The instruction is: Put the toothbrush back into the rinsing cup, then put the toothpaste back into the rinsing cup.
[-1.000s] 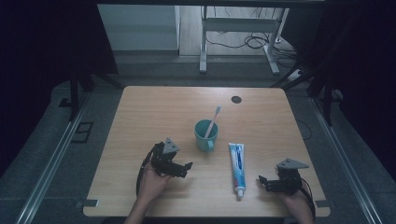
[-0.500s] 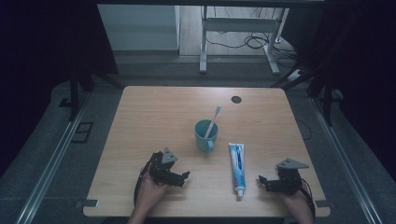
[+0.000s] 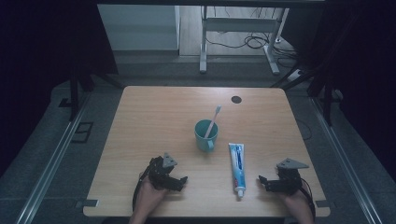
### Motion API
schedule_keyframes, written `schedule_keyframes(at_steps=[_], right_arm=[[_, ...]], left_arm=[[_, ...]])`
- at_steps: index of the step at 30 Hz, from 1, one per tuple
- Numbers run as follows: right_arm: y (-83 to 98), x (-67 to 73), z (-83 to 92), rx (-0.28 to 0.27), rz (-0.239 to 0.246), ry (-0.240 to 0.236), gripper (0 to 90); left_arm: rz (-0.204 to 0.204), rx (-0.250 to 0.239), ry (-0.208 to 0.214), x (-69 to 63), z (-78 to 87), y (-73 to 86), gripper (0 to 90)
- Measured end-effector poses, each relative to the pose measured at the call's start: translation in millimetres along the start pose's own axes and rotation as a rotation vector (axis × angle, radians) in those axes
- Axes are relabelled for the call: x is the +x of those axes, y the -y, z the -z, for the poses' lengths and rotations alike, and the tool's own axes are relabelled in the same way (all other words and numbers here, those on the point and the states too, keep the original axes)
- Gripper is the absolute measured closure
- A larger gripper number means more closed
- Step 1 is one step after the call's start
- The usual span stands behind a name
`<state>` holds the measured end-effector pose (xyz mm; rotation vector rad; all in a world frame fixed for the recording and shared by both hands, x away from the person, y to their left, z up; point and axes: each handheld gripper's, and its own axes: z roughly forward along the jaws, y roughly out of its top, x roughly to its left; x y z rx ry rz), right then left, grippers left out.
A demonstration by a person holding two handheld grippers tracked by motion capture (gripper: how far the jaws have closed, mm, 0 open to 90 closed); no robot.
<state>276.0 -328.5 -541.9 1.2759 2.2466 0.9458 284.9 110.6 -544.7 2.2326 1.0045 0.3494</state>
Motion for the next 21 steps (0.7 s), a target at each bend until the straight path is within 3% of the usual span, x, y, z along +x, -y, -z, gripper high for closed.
schedule_keyframes(at_steps=[4, 10, 18, 21], right_arm=[[0.6, -0.2, 0.9, -0.005, -0.004, -0.001, 8.6], [0.2, -1.2, 5.5, 0.001, -0.002, -0.005, 20.2], [-5.6, 2.1, 9.5, 0.039, 0.0, -0.089, 30.7], [-8.3, 5.2, 10.3, 0.048, 0.015, -0.122, 43.6]], left_arm=[[0.001, 0.0, 0.0, 0.1, 0.0, 0.0, 0.0], [0.002, -0.001, -0.001, 0.0, 0.0, 0.1, 0.0], [0.0, 0.003, -0.002, 0.2, 0.4, 0.1, 0.1], [0.0, 0.003, -0.003, 0.2, 0.4, 0.1, 0.2]])
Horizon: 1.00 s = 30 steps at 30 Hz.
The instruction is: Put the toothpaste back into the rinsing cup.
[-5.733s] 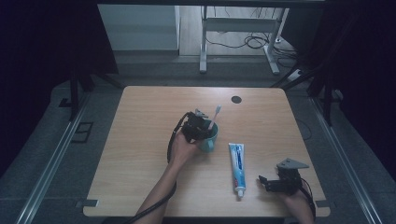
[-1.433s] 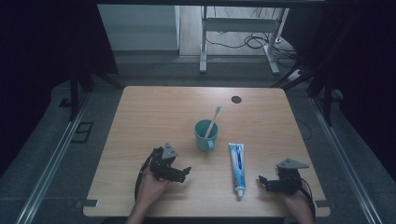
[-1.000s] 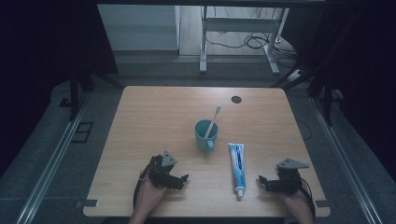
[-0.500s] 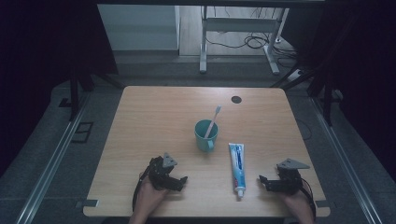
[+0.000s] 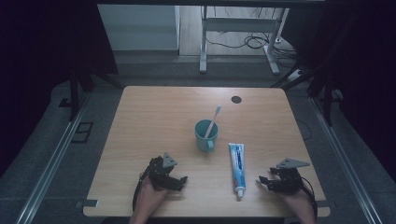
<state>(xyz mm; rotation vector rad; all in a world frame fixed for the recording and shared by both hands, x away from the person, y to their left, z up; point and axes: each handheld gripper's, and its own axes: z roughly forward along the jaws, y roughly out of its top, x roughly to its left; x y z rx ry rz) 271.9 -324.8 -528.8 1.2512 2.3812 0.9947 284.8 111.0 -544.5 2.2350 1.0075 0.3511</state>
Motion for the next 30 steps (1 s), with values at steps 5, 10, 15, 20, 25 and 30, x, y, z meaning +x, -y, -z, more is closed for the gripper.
schedule_keyframes(at_steps=[5, 10, 15, 20, 25, 30], right_arm=[[-3.6, 5.9, -0.1, -0.012, 0.038, -0.023, 55.7], [-10.6, 11.3, -0.7, -0.016, 0.068, -0.07, 63.8], [-20.0, 22.4, -1.6, -0.001, 0.105, -0.097, 71.1], [-30.1, 30.5, -0.7, 0.001, 0.085, -0.148, 79.5], [-42.4, 38.9, 2.0, 0.0, 0.122, -0.178, 89.0], [-54.6, 49.3, 0.0, -0.004, 0.125, -0.227, 89.3]], left_arm=[[0.0, 0.0, 0.0, 0.0, 0.1, 0.0, 0.3], [0.001, -0.001, -0.001, 0.0, 0.1, 0.0, 0.4], [0.002, -0.001, -0.001, 0.0, 0.1, 0.0, 0.5], [0.002, -0.001, -0.001, 0.0, 0.1, 0.0, 0.6], [0.002, -0.001, -0.001, 0.0, 0.1, 0.0, 0.6], [0.002, -0.001, -0.001, 0.0, 0.1, 0.1, 0.5]])
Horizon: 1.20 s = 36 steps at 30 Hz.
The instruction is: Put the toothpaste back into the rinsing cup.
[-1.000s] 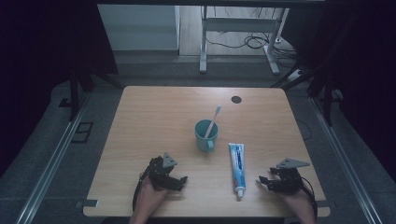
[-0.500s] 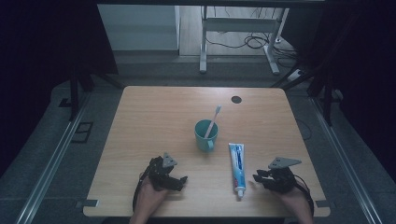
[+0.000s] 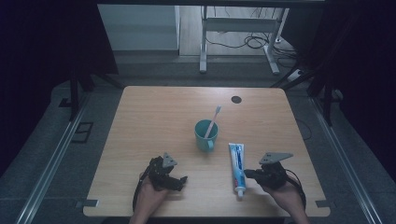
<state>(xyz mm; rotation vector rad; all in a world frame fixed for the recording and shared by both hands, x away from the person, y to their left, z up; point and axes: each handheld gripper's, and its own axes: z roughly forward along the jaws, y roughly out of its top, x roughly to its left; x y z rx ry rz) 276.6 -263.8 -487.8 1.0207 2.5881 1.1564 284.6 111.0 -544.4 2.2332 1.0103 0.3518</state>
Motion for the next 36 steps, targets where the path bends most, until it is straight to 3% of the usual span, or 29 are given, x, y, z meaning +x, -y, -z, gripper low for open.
schedule_keyframes(at_steps=[10, 16, 19, 25, 36], right_arm=[[-14.4, 16.1, -25.6, 0.04, 0.003, -0.043, 89.3], [-11.6, 20.9, -39.3, 0.091, 0.007, -0.034, 89.3], [-9.4, 21.5, -41.3, 0.098, 0.008, -0.051, 89.3], [-5.5, 19.3, -44.1, 0.139, 0.013, -0.025, 89.3], [2.0, 8.3, -37.8, 0.143, -0.004, -0.008, 86.7]], left_arm=[[0.0, 0.0, 0.0, 0.0, 0.0, 0.0, 0.6], [0.0, 0.0, 0.0, 0.0, 0.0, 0.0, 0.6], [0.002, -0.001, -0.001, -0.2, 0.0, 0.0, 0.6], [0.002, -0.001, -0.002, -0.3, 0.0, 0.0, 0.7], [0.004, -0.001, -0.002, -0.4, 0.0, 0.1, 0.7]])
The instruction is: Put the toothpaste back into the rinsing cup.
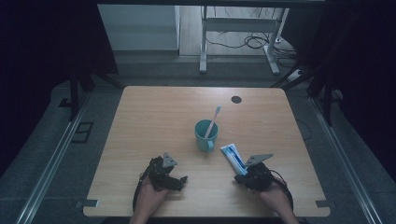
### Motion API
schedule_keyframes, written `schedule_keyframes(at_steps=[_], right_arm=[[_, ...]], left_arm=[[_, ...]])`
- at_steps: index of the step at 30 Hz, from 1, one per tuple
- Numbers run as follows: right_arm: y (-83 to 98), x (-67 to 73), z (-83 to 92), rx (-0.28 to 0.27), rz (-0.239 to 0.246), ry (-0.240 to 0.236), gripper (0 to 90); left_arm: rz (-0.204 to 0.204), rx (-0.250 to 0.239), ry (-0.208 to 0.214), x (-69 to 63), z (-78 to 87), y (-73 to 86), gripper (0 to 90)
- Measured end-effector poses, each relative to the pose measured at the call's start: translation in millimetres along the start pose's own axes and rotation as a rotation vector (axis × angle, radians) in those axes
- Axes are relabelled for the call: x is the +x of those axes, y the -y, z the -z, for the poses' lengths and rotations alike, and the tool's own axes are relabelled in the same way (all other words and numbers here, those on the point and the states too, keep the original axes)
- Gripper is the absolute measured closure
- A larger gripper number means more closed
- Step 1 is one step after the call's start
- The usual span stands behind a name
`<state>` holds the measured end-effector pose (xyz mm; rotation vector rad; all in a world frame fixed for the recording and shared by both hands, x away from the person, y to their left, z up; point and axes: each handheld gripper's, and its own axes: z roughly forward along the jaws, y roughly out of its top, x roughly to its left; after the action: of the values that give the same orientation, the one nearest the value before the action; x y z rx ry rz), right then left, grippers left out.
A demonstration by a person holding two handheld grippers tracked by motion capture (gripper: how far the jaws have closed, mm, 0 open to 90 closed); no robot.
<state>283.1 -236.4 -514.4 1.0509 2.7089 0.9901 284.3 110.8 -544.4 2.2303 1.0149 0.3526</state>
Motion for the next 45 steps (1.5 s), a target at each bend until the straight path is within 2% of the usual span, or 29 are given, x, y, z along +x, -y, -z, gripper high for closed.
schedule_keyframes(at_steps=[14, 20, 25, 30, 33, 38, 45], right_arm=[[9.1, -13.4, 7.8, 0.031, -0.023, 0.03, 83.7], [1.6, -8.6, 13.5, 0.026, 0.006, 0.022, 74.0], [-9.9, -9.8, 25.4, 0.033, 0.019, 0.043, 62.9], [-17.7, -17.0, 30.7, 0.067, 0.016, 0.07, 53.7], [-22.0, -22.1, 30.5, 0.092, 0.006, 0.066, 49.6], [-31.1, -26.8, 24.5, 0.174, 0.011, 0.09, 43.2], [-41.2, -29.1, 10.6, 0.279, 0.035, 0.108, 39.3]], left_arm=[[-0.001, 0.0, 0.0, 0.1, 0.0, 0.0, 0.7], [-0.001, 0.0, 0.0, 0.1, 0.0, 0.0, 0.7], [-0.001, 0.001, 0.0, 0.1, 0.1, 0.0, 0.7], [-0.002, 0.001, 0.0, 0.2, 0.1, 0.0, 0.7], [-0.003, 0.002, 0.0, 0.2, 0.1, -0.1, 0.7], [-0.003, 0.003, 0.001, 0.2, 0.3, -0.2, 0.7], [-0.002, 0.002, -0.001, 0.2, 0.2, -0.1, 0.7]])
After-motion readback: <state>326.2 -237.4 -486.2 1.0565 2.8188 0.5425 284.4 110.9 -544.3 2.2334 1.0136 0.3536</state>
